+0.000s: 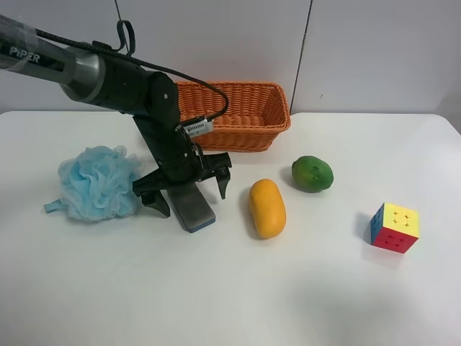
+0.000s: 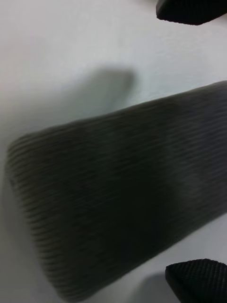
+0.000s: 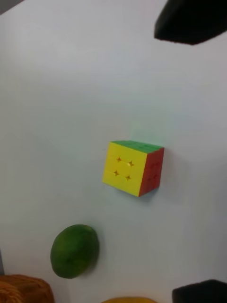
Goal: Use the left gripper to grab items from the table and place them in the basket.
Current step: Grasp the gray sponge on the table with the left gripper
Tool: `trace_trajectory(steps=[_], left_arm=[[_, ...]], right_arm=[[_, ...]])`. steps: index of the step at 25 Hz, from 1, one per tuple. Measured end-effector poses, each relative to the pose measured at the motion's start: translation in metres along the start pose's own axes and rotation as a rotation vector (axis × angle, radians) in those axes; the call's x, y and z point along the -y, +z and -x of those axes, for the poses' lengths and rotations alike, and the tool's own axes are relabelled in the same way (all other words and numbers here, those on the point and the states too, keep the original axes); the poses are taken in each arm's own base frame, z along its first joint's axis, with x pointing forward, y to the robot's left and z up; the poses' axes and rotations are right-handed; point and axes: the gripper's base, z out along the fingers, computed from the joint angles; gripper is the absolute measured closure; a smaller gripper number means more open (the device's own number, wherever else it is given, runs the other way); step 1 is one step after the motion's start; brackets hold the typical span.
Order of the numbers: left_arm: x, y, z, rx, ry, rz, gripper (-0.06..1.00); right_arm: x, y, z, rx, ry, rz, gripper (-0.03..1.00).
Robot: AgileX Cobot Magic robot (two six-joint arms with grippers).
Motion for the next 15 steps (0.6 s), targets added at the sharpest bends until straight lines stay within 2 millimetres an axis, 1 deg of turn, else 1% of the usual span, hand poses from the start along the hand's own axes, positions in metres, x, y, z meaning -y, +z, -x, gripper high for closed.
trace_trajectory(steps=[5, 7, 10, 12, 13, 15], left_arm=[[-0.0001, 0.0075, 0.0012, 0.001, -0.007, 0.002, -0.04], [0.0003, 0.0074, 0.0016, 0.003, -0.009, 0.001, 0.03], [-0.0001, 0.0095, 0.0017, 0.002, -0.012, 0.003, 0.23], [0.0001, 0.0098, 0.0020, 0.005, -0.013, 0.000, 0.33], [0.0002, 0.0102, 0.0021, 0.007, -0.013, -0.001, 0.36], [0.0005, 0.0102, 0.0021, 0.007, -0.016, -0.004, 0.37]], right_arm=[[0.0000, 0.0000, 0.0000, 0.000, 0.000, 0.000, -0.02], [0.0000, 0.0000, 0.0000, 0.000, 0.000, 0.000, -0.02], [0.0000, 0.0000, 0.0000, 0.000, 0.000, 0.000, -0.02], [0.0000, 0.0000, 0.0000, 0.000, 0.000, 0.000, -0.02], [0.0000, 0.0000, 0.0000, 0.000, 0.000, 0.000, -0.02], [0.0000, 0.0000, 0.0000, 0.000, 0.000, 0.000, -0.02]])
